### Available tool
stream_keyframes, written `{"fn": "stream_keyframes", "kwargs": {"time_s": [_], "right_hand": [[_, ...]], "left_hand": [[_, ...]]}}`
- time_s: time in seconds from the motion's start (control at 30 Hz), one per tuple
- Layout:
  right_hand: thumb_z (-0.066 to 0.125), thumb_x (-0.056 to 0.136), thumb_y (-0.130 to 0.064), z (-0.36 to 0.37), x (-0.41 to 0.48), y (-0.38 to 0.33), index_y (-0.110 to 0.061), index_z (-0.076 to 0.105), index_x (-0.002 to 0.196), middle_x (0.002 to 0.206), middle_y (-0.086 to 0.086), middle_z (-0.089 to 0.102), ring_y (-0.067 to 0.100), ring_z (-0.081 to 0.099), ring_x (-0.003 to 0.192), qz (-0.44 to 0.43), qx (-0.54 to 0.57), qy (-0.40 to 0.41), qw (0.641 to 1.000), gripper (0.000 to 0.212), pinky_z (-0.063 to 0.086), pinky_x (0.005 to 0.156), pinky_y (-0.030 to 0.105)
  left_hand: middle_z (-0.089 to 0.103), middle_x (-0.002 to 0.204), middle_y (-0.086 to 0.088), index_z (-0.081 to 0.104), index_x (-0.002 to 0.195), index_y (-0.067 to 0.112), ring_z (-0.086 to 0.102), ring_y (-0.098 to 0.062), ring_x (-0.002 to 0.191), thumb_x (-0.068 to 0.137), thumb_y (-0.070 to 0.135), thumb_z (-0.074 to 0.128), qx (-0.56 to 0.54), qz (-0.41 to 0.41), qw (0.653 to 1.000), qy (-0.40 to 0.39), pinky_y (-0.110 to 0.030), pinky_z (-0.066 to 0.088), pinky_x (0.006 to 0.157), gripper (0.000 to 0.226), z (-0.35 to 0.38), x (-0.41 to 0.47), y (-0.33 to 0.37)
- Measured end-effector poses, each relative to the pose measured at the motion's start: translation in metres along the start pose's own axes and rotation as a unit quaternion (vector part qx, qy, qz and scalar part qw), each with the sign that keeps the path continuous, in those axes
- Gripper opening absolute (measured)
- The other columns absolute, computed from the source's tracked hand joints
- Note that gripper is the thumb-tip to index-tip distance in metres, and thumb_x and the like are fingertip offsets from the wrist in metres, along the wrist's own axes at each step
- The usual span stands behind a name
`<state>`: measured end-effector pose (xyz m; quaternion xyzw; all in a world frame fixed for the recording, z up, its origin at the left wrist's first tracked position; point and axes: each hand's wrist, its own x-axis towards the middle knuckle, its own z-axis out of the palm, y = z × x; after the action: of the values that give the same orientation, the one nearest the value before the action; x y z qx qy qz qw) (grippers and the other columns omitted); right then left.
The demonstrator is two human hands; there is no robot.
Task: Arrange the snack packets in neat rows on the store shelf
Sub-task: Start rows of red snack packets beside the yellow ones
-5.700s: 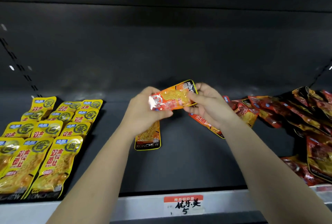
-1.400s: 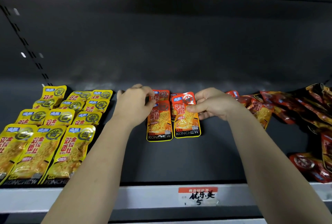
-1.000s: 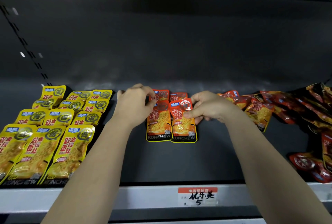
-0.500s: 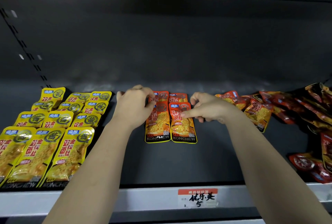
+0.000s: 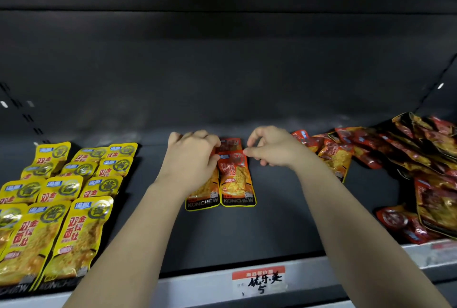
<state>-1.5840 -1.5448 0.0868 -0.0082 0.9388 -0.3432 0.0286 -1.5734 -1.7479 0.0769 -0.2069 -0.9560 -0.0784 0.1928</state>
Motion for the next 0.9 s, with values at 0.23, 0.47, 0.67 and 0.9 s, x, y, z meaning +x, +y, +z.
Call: {"fn": "stream_keyframes", "kwargs": {"time_s": [0.23, 0.47, 0.67, 0.9], "right_hand": [[0.074, 0.077, -0.036, -0.045, -0.02, 0.027, -0.026, 0.062, 0.082, 0.075, -0.008, 0.066, 0.008, 0.06, 0.061, -0.029, -0.038, 0.075, 0.996, 0.016, 0.041, 0.057, 0.022], [0.075, 0.077, -0.028, -0.104, -0.051, 0.095, -0.022, 0.069, 0.089, 0.084, -0.007, 0.064, 0.015, 0.063, 0.083, -0.021, -0.067, 0.107, 0.992, 0.014, 0.049, 0.071, 0.025], [0.074, 0.077, -0.02, -0.152, -0.077, 0.153, -0.019, 0.069, 0.083, 0.073, -0.006, 0.064, 0.015, 0.064, 0.076, -0.019, -0.086, 0.155, 0.984, 0.008, 0.047, 0.069, 0.025], [0.073, 0.081, -0.015, -0.201, -0.104, 0.216, -0.017, 0.073, 0.09, 0.079, -0.005, 0.063, 0.013, 0.062, 0.083, 0.013, -0.072, 0.191, 0.979, 0.01, 0.049, 0.073, 0.024]], "left_hand": [[0.061, 0.105, 0.006, 0.058, 0.115, 0.029, 0.06, -0.021, 0.101, 0.091, 0.031, 0.054, 0.012, 0.043, 0.998, 0.045, -0.036, 0.03, 0.089, 0.024, -0.008, 0.019, 0.048], [0.059, 0.109, 0.006, 0.055, 0.116, 0.03, 0.059, -0.018, 0.103, 0.092, 0.034, 0.05, 0.004, 0.068, 0.997, 0.033, -0.035, 0.03, 0.089, 0.026, 0.012, 0.048, 0.15], [0.059, 0.108, 0.007, 0.055, 0.115, 0.031, 0.059, -0.018, 0.103, 0.091, 0.036, 0.05, -0.01, 0.095, 0.995, 0.024, -0.035, 0.031, 0.088, 0.025, 0.028, 0.066, 0.233], [0.059, 0.114, 0.009, 0.054, 0.122, 0.032, 0.058, -0.016, 0.106, 0.094, 0.036, 0.049, -0.041, 0.112, 0.993, 0.015, -0.034, 0.03, 0.093, 0.029, 0.041, 0.088, 0.3]]}}
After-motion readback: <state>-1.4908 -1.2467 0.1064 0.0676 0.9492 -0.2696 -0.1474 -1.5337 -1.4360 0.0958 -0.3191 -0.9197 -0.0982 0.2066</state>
